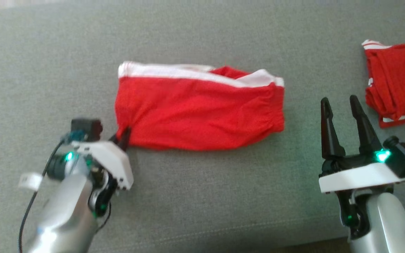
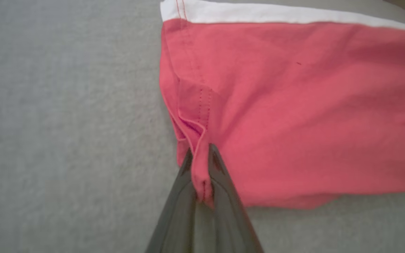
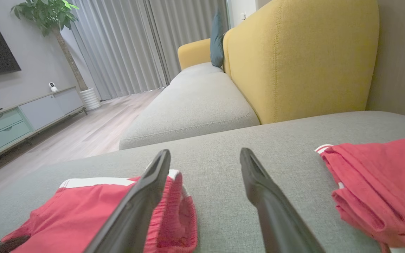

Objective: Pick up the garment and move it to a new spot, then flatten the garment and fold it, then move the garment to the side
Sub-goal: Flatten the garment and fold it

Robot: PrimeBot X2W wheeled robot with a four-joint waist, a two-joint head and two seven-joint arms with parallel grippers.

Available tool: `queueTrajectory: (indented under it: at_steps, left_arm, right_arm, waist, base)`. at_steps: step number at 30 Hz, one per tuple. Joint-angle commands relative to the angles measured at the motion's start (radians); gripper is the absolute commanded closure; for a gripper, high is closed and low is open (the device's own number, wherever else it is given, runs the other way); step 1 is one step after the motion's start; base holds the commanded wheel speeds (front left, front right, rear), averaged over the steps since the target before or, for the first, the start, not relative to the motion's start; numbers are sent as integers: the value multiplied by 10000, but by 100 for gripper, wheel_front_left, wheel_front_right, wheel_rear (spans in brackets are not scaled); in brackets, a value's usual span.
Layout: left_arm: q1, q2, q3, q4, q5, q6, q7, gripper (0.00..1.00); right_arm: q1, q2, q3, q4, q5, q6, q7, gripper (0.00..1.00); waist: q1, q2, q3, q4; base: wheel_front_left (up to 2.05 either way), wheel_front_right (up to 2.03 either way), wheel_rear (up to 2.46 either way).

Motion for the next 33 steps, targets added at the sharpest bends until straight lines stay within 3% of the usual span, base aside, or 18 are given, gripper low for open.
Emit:
queueTrajectory:
  at_steps: [1,6,7,8,9,12,18,22,27,33]
  left_arm:
    - [197,423,454,-343,-126,147,-12,100]
    - [1287,550,556,-1467,-363,467,53,100]
    - [1453,524,605,-1678,-470,508,76,89]
    - [1579,522,673,-1902,-510,611,1,53]
    - [1686,536,728,-2124,-486,755,-120,0]
    - [1926,487,880,-2565,-488,1042,-456,0]
    - [2542,582,1194,-4067,292,1949,-2267,0]
    - [2817,740,1628,-5176,898,2314,-2649,0]
    - [3441,836,2194,-6591,1634,2266,-2683,0]
    - [3776,843,2378,-6801,1889,2089,-2686,0]
  right_arm:
    - [-17,-37,190,-297,29,-7,22,0]
    - [246,-37,118,-297,126,-7,127,0]
    - [283,-37,112,-300,119,-7,162,0]
    - [308,-37,110,-307,73,-7,206,0]
    - [318,-37,111,-326,-16,-7,246,0]
    - [341,-37,72,-365,-192,-7,334,0]
    - [342,-37,-134,-648,-756,-7,644,0]
    - [336,-37,-278,-882,-1023,-7,896,0]
    - [531,-37,-444,-1148,-1208,-7,1146,0]
    - [749,-37,-491,-1183,-1109,-7,1215,0]
  waist:
    - [0,0,-213,102]
    - [0,0,-487,276]
    - [0,0,-513,302]
    - [0,0,-531,325]
    - [0,0,-540,343]
    - [0,0,-579,404]
    - [0,0,-668,602]
    - [0,0,-729,781]
    - [0,0,-852,964]
    - [0,0,-957,948]
  base:
    - [0,0,0]
    - [0,0,0]
    - [0,0,0]
    - [0,0,0]
    - [0,0,0]
    - [0,0,0]
    - [0,0,0]
    - [0,0,0]
    - [0,0,0]
    - [0,0,0]
